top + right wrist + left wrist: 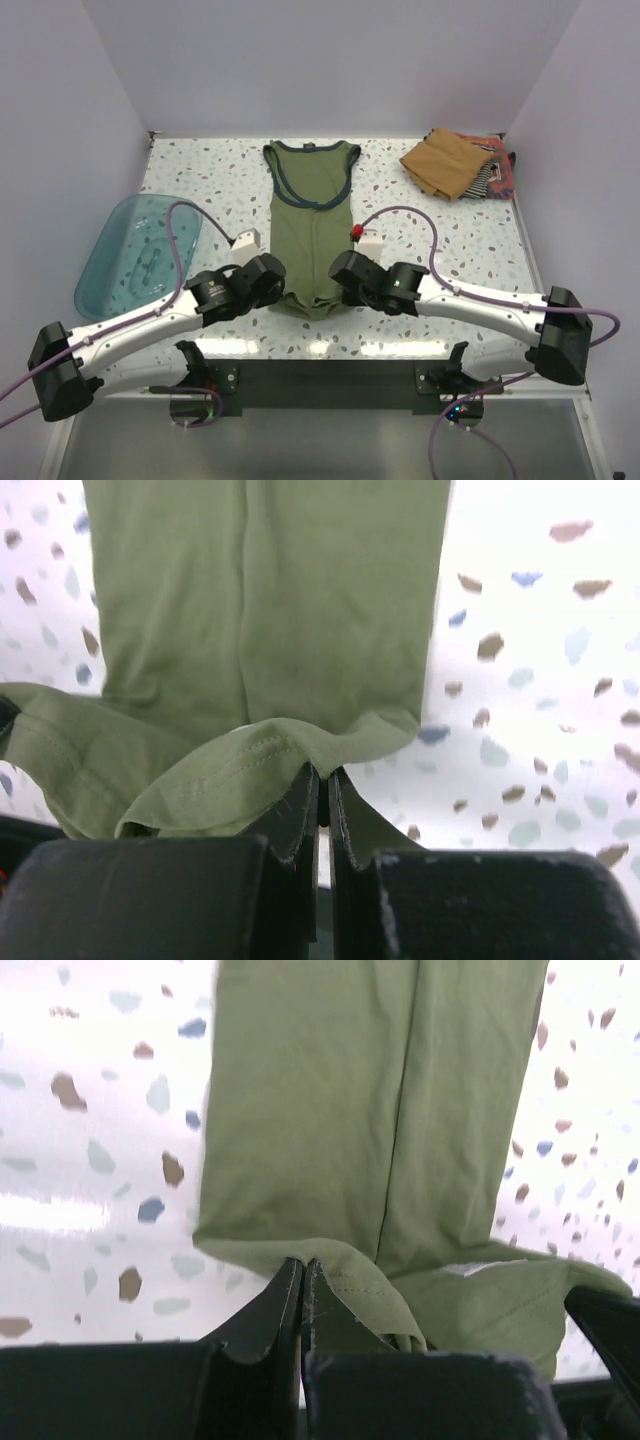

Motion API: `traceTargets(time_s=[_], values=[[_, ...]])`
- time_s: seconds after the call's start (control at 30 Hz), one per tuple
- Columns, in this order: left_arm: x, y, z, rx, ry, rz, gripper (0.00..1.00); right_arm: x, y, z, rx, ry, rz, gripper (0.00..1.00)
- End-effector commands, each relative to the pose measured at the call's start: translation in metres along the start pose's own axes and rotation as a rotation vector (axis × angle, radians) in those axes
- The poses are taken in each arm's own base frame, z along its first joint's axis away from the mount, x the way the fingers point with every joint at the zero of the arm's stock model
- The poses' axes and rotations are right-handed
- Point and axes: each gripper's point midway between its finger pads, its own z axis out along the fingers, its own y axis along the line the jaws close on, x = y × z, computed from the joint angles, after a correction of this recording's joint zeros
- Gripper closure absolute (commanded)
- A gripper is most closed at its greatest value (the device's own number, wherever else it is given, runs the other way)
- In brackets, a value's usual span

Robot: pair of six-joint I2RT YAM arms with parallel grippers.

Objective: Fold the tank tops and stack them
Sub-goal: Fold the tank top

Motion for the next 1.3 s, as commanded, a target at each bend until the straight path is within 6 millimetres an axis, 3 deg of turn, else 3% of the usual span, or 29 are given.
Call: traceTargets(time_s=[0.0, 0.03, 0.17, 0.2, 0.27, 0.33, 0.4, 0.43, 0.5, 0.53, 0.6, 0.63, 0.67, 0.7, 0.73, 0.77, 0.8, 0.83, 0.87, 1.03, 1.13, 1.23, 1.27], values=[[-0.053, -0.028, 0.006, 0.042, -0.152, 0.015, 1.0, -0.043, 0.016, 0.011, -0.022, -0.089, -0.026, 1.0], [-0.059, -0.031, 0.014, 0.033, -0.166, 0.013, 1.0, -0.056, 0.022, 0.011, -0.039, -0.112, -0.013, 1.0], [-0.091, -0.035, 0.033, -0.003, -0.218, 0.023, 1.0, -0.094, 0.017, 0.032, -0.011, -0.146, -0.003, 1.0], [-0.106, -0.034, 0.036, -0.013, -0.238, 0.004, 1.0, -0.095, 0.018, 0.041, -0.008, -0.126, -0.009, 1.0], [-0.119, -0.036, 0.05, -0.025, -0.247, 0.017, 1.0, -0.12, 0.019, 0.048, -0.01, -0.153, 0.0, 1.0], [-0.14, -0.038, 0.064, -0.034, -0.272, 0.004, 1.0, -0.135, 0.024, 0.061, -0.013, -0.146, -0.005, 1.0], [-0.166, -0.041, 0.072, -0.032, -0.3, 0.004, 1.0, -0.152, 0.016, 0.074, 0.007, -0.152, 0.015, 1.0], [-0.171, -0.04, 0.087, -0.046, -0.299, 0.009, 1.0, -0.166, 0.024, 0.075, -0.023, -0.161, 0.028, 1.0], [-0.193, -0.043, 0.101, -0.029, -0.304, 0.01, 1.0, -0.176, 0.016, 0.098, -0.005, -0.146, 0.034, 1.0], [-0.194, -0.042, 0.121, -0.036, -0.289, 0.016, 1.0, -0.19, 0.023, 0.102, -0.024, -0.153, 0.043, 1.0], [-0.206, -0.046, 0.151, -0.007, -0.285, 0.045, 0.98, -0.193, 0.012, 0.132, 0.01, -0.111, 0.046, 0.94], [-0.206, -0.043, 0.162, -0.011, -0.263, 0.057, 0.88, -0.204, 0.016, 0.136, -0.007, -0.116, 0.057, 0.88], [-0.209, -0.04, 0.172, -0.016, -0.251, 0.058, 0.8, -0.202, 0.004, 0.155, 0.02, -0.085, 0.077, 0.81], [-0.212, -0.039, 0.189, 0.005, -0.227, 0.058, 0.74, -0.204, 0.001, 0.16, 0.02, -0.072, 0.09, 0.68], [-0.214, -0.036, 0.195, 0.008, -0.22, 0.059, 0.57, -0.211, 0.0, 0.163, 0.018, -0.076, 0.103, 0.61], [-0.217, -0.032, 0.2, 0.006, -0.211, 0.064, 0.49, -0.215, -0.007, 0.167, 0.024, -0.074, 0.118, 0.54], [-0.224, -0.032, 0.202, 0.032, -0.201, 0.059, 0.45, -0.216, -0.01, 0.169, 0.028, -0.072, 0.123, 0.45], [-0.229, -0.031, 0.201, 0.037, -0.212, 0.06, 0.37, -0.217, -0.014, 0.167, 0.038, -0.07, 0.125, 0.42], [-0.234, -0.03, 0.197, 0.036, -0.221, 0.054, 0.34, -0.22, -0.02, 0.166, 0.048, -0.078, 0.134, 0.4], [-0.248, -0.022, 0.163, 0.018, -0.275, 0.003, 0.36, -0.224, -0.022, 0.142, 0.023, -0.13, 0.138, 0.42], [-0.231, -0.017, 0.154, 0.001, -0.221, -0.053, 0.45, -0.209, -0.021, 0.133, 0.031, -0.094, 0.109, 0.43], [-0.197, -0.016, 0.144, -0.009, -0.153, -0.054, 0.47, -0.183, -0.024, 0.123, 0.029, -0.063, 0.093, 0.42], [-0.175, -0.004, 0.145, -0.038, -0.115, -0.063, 0.48, -0.173, -0.02, 0.121, 0.011, -0.055, 0.087, 0.43]])
